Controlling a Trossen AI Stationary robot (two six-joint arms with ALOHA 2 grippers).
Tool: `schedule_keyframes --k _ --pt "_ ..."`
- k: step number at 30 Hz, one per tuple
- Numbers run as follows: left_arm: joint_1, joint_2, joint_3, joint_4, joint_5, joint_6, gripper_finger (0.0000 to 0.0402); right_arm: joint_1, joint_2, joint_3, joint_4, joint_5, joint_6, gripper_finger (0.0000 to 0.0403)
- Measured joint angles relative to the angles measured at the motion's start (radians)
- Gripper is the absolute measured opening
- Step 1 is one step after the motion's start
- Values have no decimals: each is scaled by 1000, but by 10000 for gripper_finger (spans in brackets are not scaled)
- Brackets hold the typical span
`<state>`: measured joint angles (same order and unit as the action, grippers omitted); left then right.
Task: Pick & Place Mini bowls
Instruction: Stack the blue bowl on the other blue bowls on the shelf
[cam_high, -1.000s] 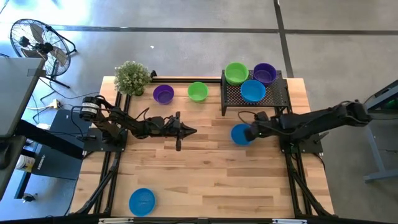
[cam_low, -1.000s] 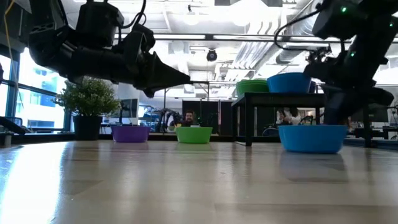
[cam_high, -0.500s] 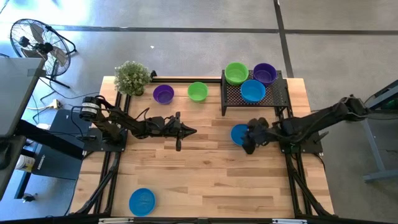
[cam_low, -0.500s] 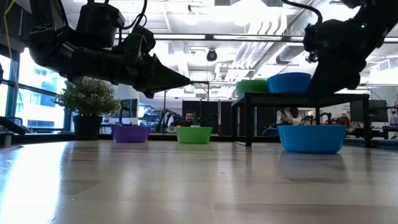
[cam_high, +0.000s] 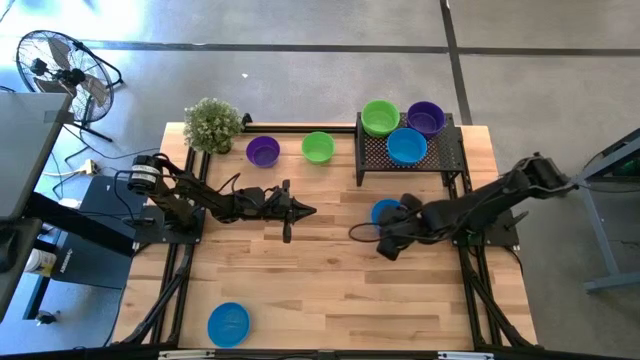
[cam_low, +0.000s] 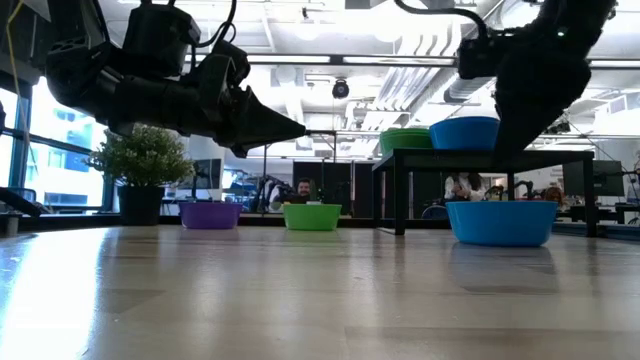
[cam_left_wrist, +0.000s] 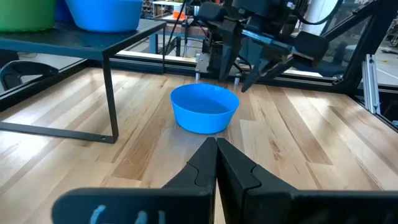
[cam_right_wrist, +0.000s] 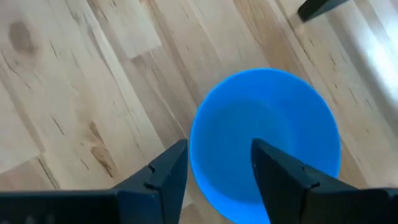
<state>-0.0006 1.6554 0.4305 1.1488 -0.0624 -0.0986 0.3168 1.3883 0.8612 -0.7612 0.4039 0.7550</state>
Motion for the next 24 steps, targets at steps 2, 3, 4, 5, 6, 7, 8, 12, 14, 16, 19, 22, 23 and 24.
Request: schedule_keyframes --k 2,3,4,5,6,7,8,12,14,16,19,22,23,24 --pt "0 0 0 0 0 0 0 0 25 31 -30 -3 -4 178" --pt "0 0 0 0 0 0 0 -2 33 47 -43 -7 -4 185" --pt "0 0 0 0 0 0 0 -6 43 66 -54 -13 -5 192" --pt "0 0 0 0 0 0 0 -13 52 87 -65 -19 -9 198" --pt "0 0 0 0 0 0 0 -18 60 105 -75 -22 -18 204" --pt "0 0 0 0 0 0 0 -23 68 122 -82 -28 -29 209" --pt "0 0 0 1 0 0 0 -26 74 134 -88 -28 -43 213" --pt "0 0 0 0 1 0 0 -44 106 137 -97 -39 -91 219" --pt "0 0 0 0 1 0 0 -59 122 125 -103 -71 -107 220" --pt "0 0 0 -1 1 -2 0 -73 131 117 -103 -100 -109 220" --pt "0 0 0 -6 2 -3 0 -84 137 111 -97 -121 -128 220" --pt "0 0 0 -7 2 -3 0 -84 137 105 -98 -118 -165 220" --pt "0 0 0 -7 2 -3 0 -83 137 105 -95 -116 -178 220" --pt "0 0 0 -7 2 -3 0 -84 137 105 -92 -116 -190 220"
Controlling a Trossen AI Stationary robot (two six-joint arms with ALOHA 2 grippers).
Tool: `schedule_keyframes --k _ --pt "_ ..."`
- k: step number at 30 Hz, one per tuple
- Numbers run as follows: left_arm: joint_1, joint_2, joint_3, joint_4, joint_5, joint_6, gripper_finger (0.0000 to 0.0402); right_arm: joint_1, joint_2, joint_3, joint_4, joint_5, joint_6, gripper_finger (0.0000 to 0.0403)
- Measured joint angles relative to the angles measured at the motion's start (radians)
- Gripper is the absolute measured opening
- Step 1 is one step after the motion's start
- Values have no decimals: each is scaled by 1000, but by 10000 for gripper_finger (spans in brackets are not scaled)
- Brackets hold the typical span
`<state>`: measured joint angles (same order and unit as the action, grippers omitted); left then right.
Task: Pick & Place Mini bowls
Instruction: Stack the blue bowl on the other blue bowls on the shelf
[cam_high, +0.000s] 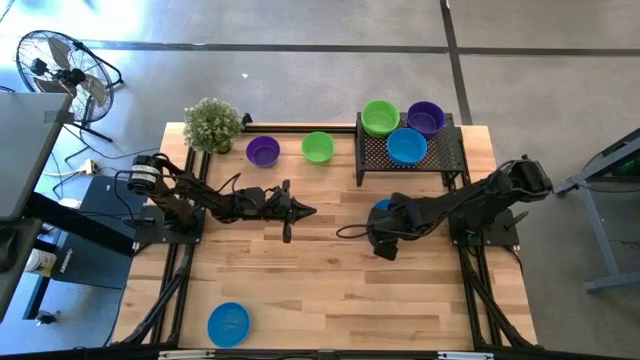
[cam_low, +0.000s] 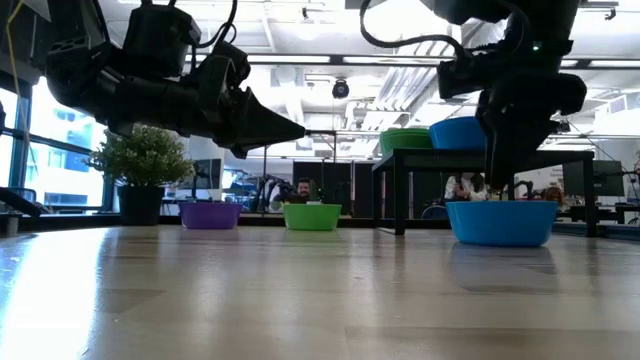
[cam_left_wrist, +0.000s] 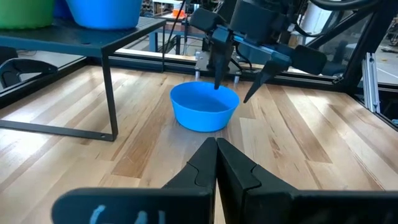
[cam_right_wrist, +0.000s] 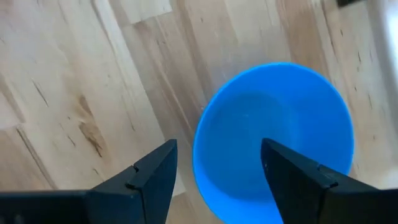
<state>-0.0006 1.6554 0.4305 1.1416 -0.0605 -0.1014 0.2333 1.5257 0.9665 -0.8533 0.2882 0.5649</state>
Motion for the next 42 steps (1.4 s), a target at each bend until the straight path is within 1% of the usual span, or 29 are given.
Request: schedule_keyframes --k 4,8,12,14,16,18,20,24,25,26,31,34,37,39,42 --pt "0 0 0 -4 0 0 0 0 7 0 1 15 -42 220" --pt "0 0 0 -8 0 0 0 0 37 0 10 10 -50 220" --pt "0 0 0 -9 0 0 0 0 113 0 13 27 -50 217" --pt "0 0 0 -12 0 0 0 0 152 -1 18 41 -52 207" --pt "0 0 0 -17 0 0 0 0 183 -1 34 45 -54 188" --pt "0 0 0 -17 0 0 0 0 209 -1 57 43 -57 160" --pt "0 0 0 -18 0 0 0 0 221 -1 73 42 -66 125" --pt "0 0 0 -18 0 0 0 0 220 0 81 31 -69 37" --pt "0 0 0 -18 0 0 0 1 216 0 81 30 -73 19" --pt "0 0 0 -18 0 0 0 1 209 0 81 29 -76 10" --pt "0 0 0 -15 0 0 0 2 137 1 83 -10 -70 21" --pt "0 0 0 -15 0 0 0 3 56 18 64 -28 -72 7" --pt "0 0 0 -16 0 -1 0 3 -32 73 20 -35 -77 6" --pt "0 0 0 -16 0 -1 0 -1 -83 133 -28 -28 -90 8" --pt "0 0 0 -16 0 -1 0 -21 -126 250 -122 28 -135 3"
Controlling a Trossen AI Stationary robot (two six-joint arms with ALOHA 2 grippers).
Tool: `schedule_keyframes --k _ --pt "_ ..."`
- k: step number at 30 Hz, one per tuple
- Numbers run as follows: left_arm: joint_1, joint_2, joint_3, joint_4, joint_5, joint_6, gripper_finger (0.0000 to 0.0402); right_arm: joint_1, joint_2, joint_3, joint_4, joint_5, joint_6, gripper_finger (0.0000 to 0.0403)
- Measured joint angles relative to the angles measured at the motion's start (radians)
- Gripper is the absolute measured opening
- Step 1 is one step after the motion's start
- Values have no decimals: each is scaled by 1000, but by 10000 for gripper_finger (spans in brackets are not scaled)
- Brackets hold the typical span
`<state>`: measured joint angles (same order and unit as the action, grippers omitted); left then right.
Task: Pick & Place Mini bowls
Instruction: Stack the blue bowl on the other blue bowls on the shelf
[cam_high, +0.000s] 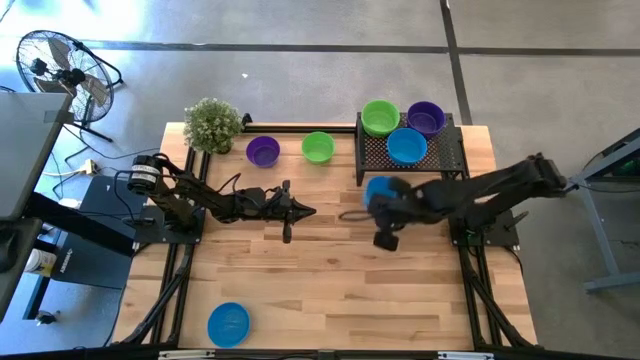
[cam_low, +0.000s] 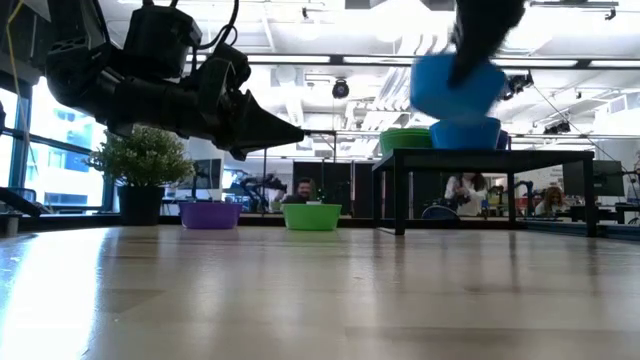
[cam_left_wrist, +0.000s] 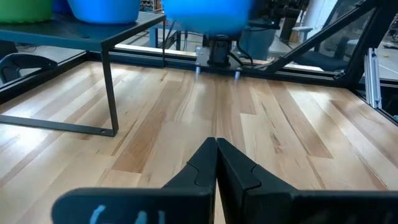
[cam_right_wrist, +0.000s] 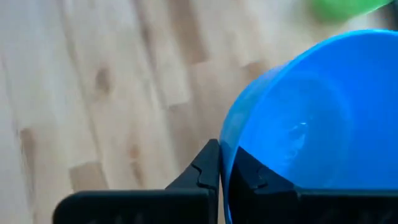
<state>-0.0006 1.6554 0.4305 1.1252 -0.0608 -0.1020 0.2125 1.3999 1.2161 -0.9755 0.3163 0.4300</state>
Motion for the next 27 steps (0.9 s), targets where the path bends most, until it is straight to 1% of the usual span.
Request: schedule_keyframes --k 3,7,10,13,16,21,27 --pt "0 0 0 0 0 0 0 -58 -9 120 -127 67 -64 4" --pt "0 0 0 -2 0 0 0 -210 -9 239 -287 75 -157 5" --pt "0 0 0 -2 0 0 0 -345 -9 272 -349 34 -274 2" --pt "0 0 0 -4 0 0 0 -475 -8 274 -361 -42 -394 5" --pt "0 0 0 -8 0 0 0 -574 2 274 -359 -105 -489 8" --pt "0 0 0 -8 0 0 0 -675 29 274 -354 -172 -592 4" --pt "0 0 0 -8 0 0 0 -720 69 274 -356 -222 -634 7"
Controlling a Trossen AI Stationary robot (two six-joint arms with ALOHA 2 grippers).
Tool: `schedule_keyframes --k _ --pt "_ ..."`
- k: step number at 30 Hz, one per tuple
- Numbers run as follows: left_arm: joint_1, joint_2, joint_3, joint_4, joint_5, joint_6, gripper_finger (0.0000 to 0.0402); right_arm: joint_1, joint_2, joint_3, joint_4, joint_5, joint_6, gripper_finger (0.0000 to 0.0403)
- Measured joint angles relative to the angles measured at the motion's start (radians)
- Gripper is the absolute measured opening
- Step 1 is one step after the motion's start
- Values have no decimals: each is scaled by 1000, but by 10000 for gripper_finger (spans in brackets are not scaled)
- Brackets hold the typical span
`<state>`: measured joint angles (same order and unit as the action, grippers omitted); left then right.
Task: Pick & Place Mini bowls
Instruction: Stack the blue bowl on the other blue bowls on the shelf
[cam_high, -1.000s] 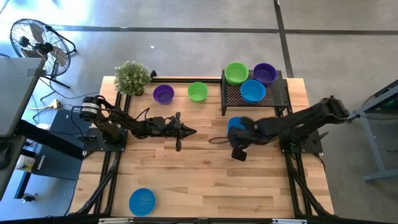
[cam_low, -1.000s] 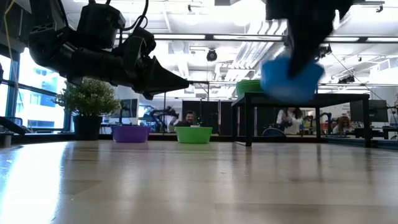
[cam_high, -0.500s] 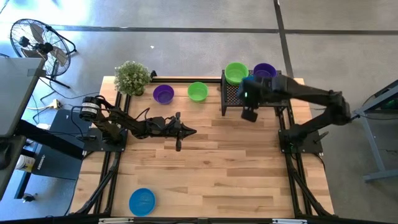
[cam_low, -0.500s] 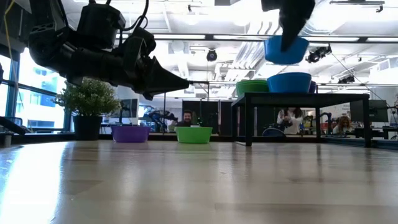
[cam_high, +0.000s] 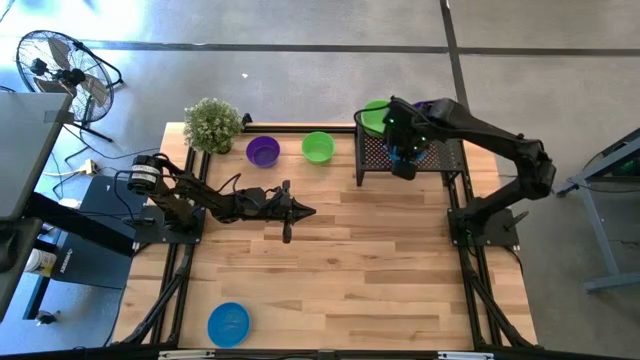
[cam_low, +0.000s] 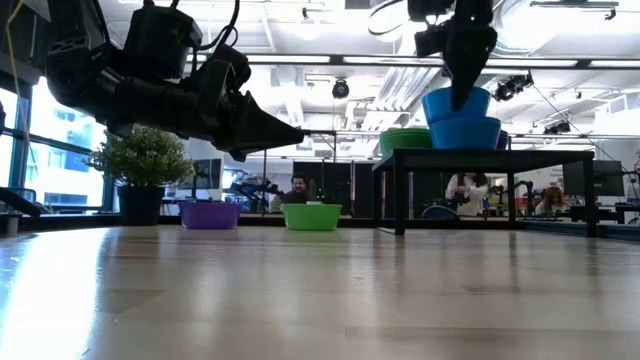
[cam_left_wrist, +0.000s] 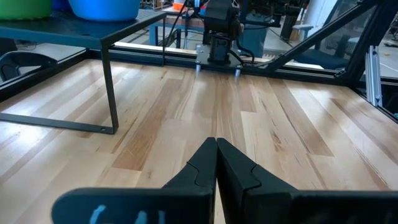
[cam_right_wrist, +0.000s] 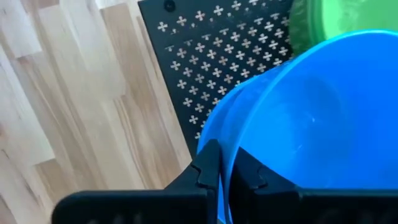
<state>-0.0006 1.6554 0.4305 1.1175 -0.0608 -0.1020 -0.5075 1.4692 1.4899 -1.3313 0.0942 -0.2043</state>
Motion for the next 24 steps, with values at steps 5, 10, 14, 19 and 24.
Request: schedule_keyframes --k 5,10,14,19,24 --pt "0 0 0 -3 0 0 0 -6 24 0 -26 1 -6 4" --pt "0 0 0 -12 0 0 0 -11 24 0 -40 -5 7 6" --pt "0 0 0 -13 0 0 0 -23 24 1 -45 -19 14 6" --pt "0 0 0 -13 0 0 0 -23 24 1 -41 -21 13 12" --pt "0 0 0 -13 0 0 0 -23 24 1 -41 -21 8 38"
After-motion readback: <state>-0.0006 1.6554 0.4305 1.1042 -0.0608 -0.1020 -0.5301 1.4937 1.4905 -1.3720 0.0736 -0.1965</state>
